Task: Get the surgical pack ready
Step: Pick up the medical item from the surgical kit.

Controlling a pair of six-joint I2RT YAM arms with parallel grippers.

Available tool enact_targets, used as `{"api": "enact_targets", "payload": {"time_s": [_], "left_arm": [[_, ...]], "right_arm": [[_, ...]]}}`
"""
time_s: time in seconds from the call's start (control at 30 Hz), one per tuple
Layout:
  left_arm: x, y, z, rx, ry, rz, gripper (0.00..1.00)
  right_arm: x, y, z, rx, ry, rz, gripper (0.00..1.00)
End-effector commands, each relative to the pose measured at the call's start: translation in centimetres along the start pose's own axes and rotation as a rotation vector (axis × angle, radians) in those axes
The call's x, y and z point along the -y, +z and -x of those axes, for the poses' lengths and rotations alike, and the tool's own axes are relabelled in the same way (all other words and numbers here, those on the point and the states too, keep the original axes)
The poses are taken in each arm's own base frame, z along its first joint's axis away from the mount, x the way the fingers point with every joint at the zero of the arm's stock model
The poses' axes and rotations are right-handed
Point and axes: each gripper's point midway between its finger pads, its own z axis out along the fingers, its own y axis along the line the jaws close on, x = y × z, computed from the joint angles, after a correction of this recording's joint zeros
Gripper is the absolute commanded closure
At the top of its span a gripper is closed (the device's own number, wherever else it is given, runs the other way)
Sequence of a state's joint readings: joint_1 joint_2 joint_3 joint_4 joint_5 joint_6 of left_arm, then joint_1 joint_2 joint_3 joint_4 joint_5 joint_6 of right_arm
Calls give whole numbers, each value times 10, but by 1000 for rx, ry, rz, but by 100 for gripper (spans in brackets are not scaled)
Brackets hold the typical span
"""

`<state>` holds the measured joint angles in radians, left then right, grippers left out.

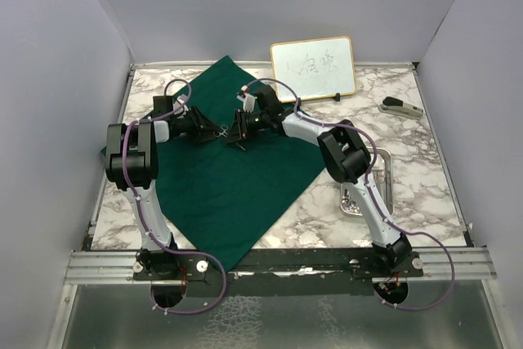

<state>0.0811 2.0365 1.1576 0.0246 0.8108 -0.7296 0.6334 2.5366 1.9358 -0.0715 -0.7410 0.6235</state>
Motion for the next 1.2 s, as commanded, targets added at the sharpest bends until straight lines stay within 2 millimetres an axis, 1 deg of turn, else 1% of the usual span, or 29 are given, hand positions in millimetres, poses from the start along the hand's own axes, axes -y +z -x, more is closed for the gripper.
{"api": "enact_targets", "payload": {"time_s": [0.0, 0.13, 0.23, 0.3, 0.37, 0.53, 0.63, 0.7, 0.8, 0.97, 1.1, 1.17], "left_arm": [[-2, 9, -9, -24, -65, -34, 53], [-3, 13, -2, 6, -88, -36, 56], [-3, 15, -1, 9, -102, -43, 58], [-2, 17, 1, 18, -115, -57, 59], [0, 19, 4, 35, -128, -66, 60], [6, 25, 8, 54, -120, -64, 60], [5, 29, 9, 66, -116, -54, 60], [6, 34, 9, 66, -117, -50, 61], [6, 40, 11, 74, -114, -38, 61], [5, 44, 18, 101, -100, -24, 61], [2, 45, 30, 159, -75, 1, 62], [3, 47, 33, 175, -79, -4, 70]], "right_arm": [[-11, -26, 17, 32, -101, -76, 74], [-11, -29, 15, 14, -81, -65, 75], [-12, -35, 22, 40, -86, -72, 74], [-7, -38, 26, 48, -80, -79, 74], [1, -37, 26, 46, -69, -91, 74], [27, -21, 21, 10, -79, -114, 74], [37, -13, 19, -2, -68, -113, 74], [41, -8, 15, -8, -50, -101, 74], [49, -4, 9, -12, -26, -114, 74], [54, -1, 4, -14, -10, -107, 74], [58, 1, 0, -21, 0, -109, 74], [57, 0, -1, -21, 1, -105, 74]]}}
